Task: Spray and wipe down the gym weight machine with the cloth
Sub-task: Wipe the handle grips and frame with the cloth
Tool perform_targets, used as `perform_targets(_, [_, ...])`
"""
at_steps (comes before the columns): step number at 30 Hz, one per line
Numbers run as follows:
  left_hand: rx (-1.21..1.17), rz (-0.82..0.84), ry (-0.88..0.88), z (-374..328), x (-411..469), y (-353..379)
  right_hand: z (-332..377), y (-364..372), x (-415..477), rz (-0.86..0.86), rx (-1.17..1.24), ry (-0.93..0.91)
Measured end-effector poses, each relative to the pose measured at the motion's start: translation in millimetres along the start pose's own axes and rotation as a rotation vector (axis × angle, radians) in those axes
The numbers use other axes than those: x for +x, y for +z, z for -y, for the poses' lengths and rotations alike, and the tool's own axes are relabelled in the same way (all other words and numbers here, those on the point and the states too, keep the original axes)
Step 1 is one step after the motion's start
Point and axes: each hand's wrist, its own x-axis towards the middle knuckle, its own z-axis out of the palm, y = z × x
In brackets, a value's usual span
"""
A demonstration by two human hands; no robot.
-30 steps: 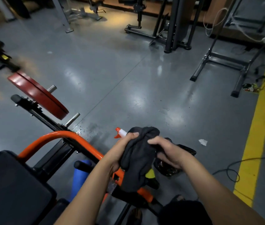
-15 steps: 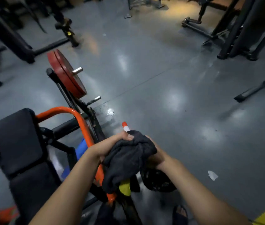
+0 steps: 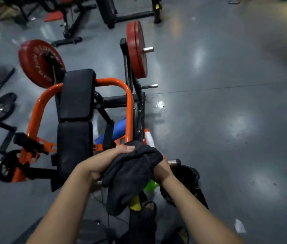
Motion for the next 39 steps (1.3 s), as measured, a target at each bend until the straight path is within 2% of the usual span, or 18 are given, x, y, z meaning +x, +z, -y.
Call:
perform_targets(3, [-0.059,-0.156,-0.005,20,-16,-40,-14,11,7,-0.148,0.124,0.073])
perform_targets(6, [-0.151,-0.272,-0.009,41,-15,-73,-20,10,0,-0.125,0.071,0.254])
perform_targets(9, [-0.256,-0.325,-0.044,63,-5,-85,-33,13,-1,-0.148,-0.012,0.357])
perform_targets(14, [-0.306,-0.353,-0.062,91,6,-106,-71,34,18,0.135,-0.419,0.472])
perform_targets(21, [-0.260,-0.428,-0.050,103,-5,-136,-89,68,44,0.182,-0.654,0.515])
perform_targets(24, [-0.268,-0.456,-0.028,101,-20,-132,-90,62,43,0.169,-0.664,0.543])
perform_targets(30, [-0.317,-0.491,0.011,96,-36,-99,-88,15,29,0.240,-0.753,0.460])
perform_targets(39, [-0.260,-0.571,0.070,96,-11,-35,-129,-59,-1,0.005,-0.683,0.636])
